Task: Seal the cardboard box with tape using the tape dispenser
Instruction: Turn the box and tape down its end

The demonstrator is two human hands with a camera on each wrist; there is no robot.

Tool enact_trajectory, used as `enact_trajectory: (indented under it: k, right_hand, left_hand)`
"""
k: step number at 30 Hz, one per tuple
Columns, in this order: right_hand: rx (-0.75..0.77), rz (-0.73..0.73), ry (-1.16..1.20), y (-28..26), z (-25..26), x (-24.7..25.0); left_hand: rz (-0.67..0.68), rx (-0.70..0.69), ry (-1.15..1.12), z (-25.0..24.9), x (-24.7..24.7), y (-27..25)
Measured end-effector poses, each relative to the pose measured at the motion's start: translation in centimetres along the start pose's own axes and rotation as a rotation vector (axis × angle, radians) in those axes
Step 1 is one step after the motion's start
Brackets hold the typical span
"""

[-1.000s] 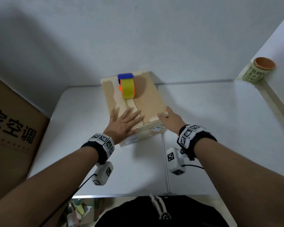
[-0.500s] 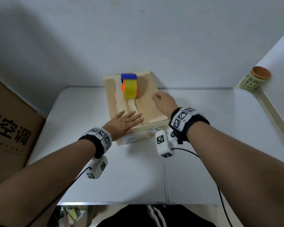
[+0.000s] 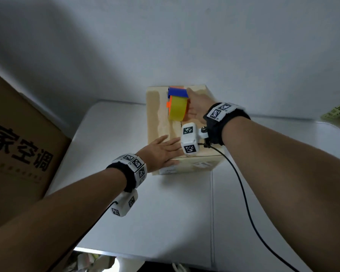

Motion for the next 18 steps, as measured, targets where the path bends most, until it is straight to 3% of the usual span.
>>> enact_trajectory:
  k: [3, 7, 11, 15, 18]
  right_hand:
    - [-0.029, 0.062, 0.041, 4.0, -0.1, -0.7]
    - [-0.025, 0.143, 0.181, 1.8, 1.6, -2.6]
    - [-0.022, 0.128, 0.208, 1.6, 1.8, -2.8]
    - [0.021, 0.025, -0.067, 2.8, 0.8, -1.4]
    - [0.041, 0.071, -0.064, 7.5, -1.6, -1.5]
  left_hand:
    - [-0.014, -0.003, -0.019, 0.9, -1.2, 0.2]
    - [-0.051, -0.004, -0.002, 1.0, -1.3, 0.3]
    - [-0.092, -0.02, 0.017, 0.8, -1.0, 0.3]
    - [-0.045, 0.016, 0.042, 1.1, -1.1, 0.2]
    - [0.017, 0.027, 0.071, 1.0, -1.0, 0.2]
Point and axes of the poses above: each hand's wrist, its own y-axis towards the middle knuckle, its own x-axis out of the back of the hand, z = x × y, the point moved 9 cm from there along y, towards the middle knuckle, and after that the axes turned 12 degrees about -y, right-handed, at the moved point
